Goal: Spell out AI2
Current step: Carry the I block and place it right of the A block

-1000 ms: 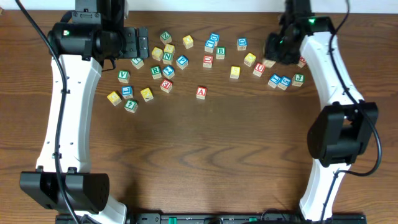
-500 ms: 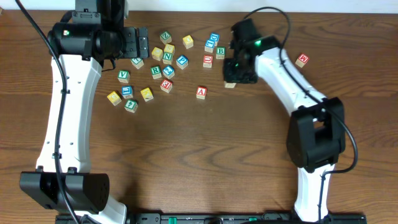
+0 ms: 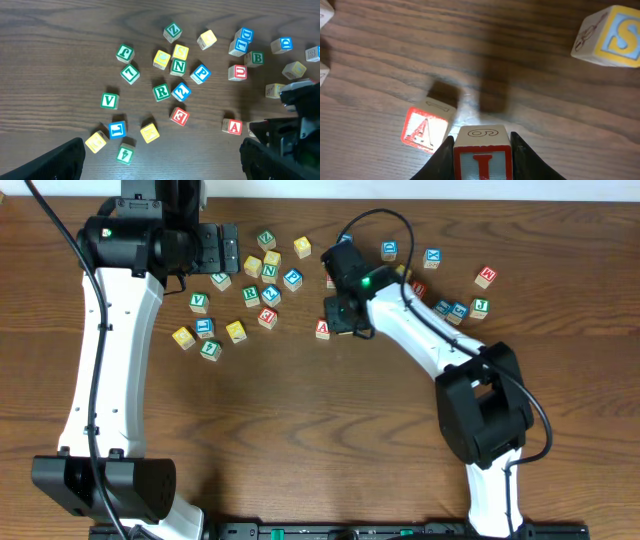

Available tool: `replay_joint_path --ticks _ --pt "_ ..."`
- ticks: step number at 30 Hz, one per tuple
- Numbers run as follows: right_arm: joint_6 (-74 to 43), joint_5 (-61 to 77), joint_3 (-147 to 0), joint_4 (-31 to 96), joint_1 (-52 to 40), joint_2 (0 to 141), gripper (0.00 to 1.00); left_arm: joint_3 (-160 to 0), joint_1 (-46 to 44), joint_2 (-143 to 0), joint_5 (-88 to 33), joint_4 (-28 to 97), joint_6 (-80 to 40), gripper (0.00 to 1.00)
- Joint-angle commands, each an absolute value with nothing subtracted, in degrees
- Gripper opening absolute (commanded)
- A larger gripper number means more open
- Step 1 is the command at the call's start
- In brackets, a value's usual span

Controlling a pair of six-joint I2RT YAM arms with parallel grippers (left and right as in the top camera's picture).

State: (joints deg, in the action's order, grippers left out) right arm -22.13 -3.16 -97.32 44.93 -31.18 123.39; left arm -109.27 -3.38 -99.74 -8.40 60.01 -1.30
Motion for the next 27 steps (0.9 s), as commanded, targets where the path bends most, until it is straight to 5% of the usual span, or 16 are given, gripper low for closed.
replay_joint_path --ticks 1,27 --pt "-25.3 -8.5 -96.8 44.6 -33.1 124.5 0.28 -110.4 -3.2 -99.1 -7.8 60.1 -1.4 0.98" --pt "-33.9 -10.3 -96.6 42.6 -35.0 126.5 0.28 -110.4 -3.2 -99.1 -7.9 60.1 -1.4 0.97"
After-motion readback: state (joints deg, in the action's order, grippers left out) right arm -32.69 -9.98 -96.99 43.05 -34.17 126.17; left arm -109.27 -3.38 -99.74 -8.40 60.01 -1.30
